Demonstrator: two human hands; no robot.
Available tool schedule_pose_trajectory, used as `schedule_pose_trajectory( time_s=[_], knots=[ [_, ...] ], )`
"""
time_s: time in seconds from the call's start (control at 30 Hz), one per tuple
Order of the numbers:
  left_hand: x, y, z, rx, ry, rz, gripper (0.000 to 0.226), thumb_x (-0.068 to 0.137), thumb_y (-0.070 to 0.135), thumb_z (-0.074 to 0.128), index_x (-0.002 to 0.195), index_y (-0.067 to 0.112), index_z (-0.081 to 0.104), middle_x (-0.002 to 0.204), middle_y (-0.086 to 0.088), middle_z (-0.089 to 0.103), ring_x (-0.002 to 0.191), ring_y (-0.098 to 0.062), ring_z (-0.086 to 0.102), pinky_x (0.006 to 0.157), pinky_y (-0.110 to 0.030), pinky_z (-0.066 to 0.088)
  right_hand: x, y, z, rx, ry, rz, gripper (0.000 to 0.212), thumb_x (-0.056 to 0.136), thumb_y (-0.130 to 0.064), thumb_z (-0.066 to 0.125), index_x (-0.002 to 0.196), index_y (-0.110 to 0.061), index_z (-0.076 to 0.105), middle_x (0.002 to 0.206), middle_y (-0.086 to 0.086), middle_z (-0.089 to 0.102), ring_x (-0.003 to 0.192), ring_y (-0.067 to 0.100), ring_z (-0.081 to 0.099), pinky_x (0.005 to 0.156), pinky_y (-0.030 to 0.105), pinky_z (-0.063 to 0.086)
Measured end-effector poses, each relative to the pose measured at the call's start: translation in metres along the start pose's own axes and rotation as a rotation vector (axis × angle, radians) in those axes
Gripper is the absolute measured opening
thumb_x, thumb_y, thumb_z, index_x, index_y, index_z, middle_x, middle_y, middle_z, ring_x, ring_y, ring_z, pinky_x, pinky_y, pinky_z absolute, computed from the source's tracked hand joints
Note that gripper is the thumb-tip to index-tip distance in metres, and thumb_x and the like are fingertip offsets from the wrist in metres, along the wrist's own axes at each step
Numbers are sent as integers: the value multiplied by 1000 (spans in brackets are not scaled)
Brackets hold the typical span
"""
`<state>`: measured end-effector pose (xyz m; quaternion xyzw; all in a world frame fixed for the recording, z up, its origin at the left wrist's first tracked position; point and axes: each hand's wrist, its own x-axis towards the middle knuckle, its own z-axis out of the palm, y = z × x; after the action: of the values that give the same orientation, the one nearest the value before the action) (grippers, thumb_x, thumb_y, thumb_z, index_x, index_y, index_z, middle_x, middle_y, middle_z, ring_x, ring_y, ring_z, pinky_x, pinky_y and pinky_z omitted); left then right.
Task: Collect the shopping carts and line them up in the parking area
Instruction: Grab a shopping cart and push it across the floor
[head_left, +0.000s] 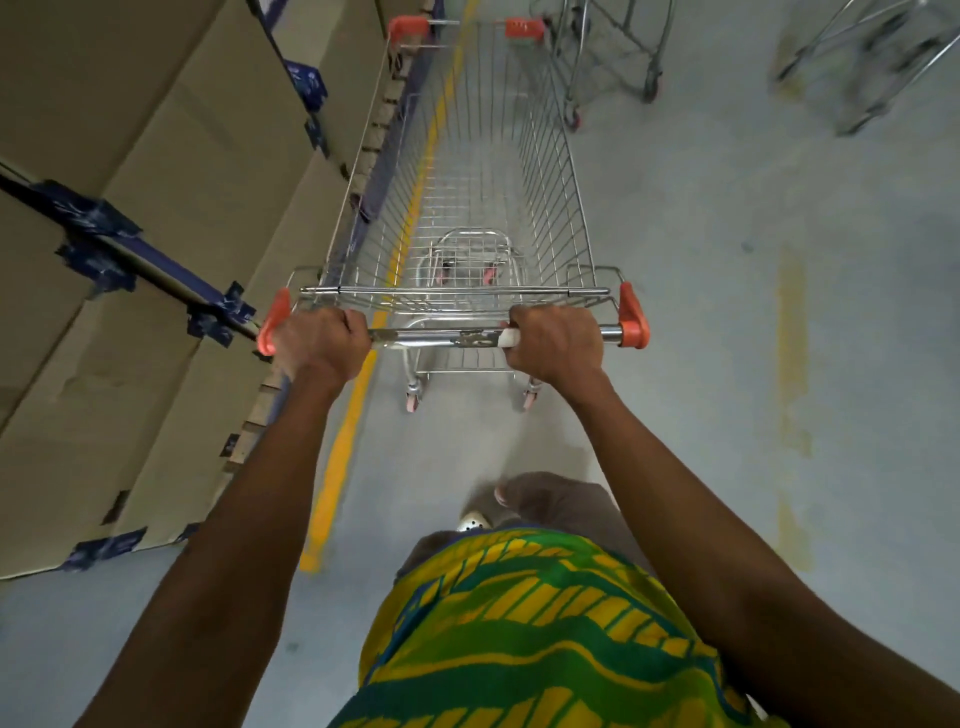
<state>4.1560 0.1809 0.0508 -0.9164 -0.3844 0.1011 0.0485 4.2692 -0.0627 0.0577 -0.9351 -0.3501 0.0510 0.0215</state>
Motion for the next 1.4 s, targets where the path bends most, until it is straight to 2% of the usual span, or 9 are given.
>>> schedule_pose_trajectory(
  time_s=[0.1,0.33,0.43,0.57,0.73,0.93,1.07,1.17,1.4],
  knots=[
    [36,23,-8,-43,4,48,61,101,37,28,90,-1,75,86,-24,72,84,-38,70,82,-41,44,27,18,-4,9,13,40,25,85,-39,66,99,-18,71,85,8,74,77,36,72,67,38,51],
    [118,84,-35,-96,83,216,54,104,27,32,89,-5,73,91,-23,72,102,-30,69,99,-31,17,91,71,-9,10,14,103,28,89,-42,61,106,-21,68,95,4,74,87,32,71,74,38,51],
    [157,111,-35,-41,133,265,58,102,31,28,85,-1,73,87,-21,71,98,-28,70,108,-30,17,113,94,-15,24,-7,143,28,88,-43,61,105,-23,68,97,4,74,89,32,71,76,39,51],
    [198,149,-40,-124,116,321,61,99,36,24,84,-1,70,87,-22,71,91,-36,69,98,-34,41,141,125,-18,42,-7,194,27,89,-43,60,105,-23,67,96,3,74,87,32,71,74,38,49],
    [250,204,-57,-97,135,407,80,87,39,1,75,1,70,78,-24,70,78,-38,69,93,-38,43,180,163,-21,68,5,276,26,89,-45,61,100,-22,66,90,5,75,82,34,71,70,38,49],
    [328,269,-75,-95,227,522,61,95,32,28,70,-5,70,65,-28,66,57,-39,62,60,-34,35,237,200,-23,65,11,415,24,86,-43,65,97,-21,66,85,5,73,76,33,70,63,35,42],
    [382,322,-97,-219,319,638,51,93,28,45,63,-2,72,55,-22,63,51,-35,60,74,-34,47,280,232,-26,52,17,535,24,87,-44,64,99,-23,66,89,3,73,80,33,71,63,33,37],
    [424,370,-117,-197,269,701,54,94,32,40,67,0,75,60,-20,67,58,-36,64,93,-35,43,313,262,-31,86,23,623,24,88,-44,63,100,-23,66,91,4,73,85,34,71,66,34,37],
    [484,484,-151,-217,214,854,62,91,35,28,68,-3,72,66,-25,68,65,-39,66,86,-38,47,366,339,-48,116,3,773,24,89,-46,59,102,-26,63,92,1,73,87,31,71,66,33,37]
  ],
)
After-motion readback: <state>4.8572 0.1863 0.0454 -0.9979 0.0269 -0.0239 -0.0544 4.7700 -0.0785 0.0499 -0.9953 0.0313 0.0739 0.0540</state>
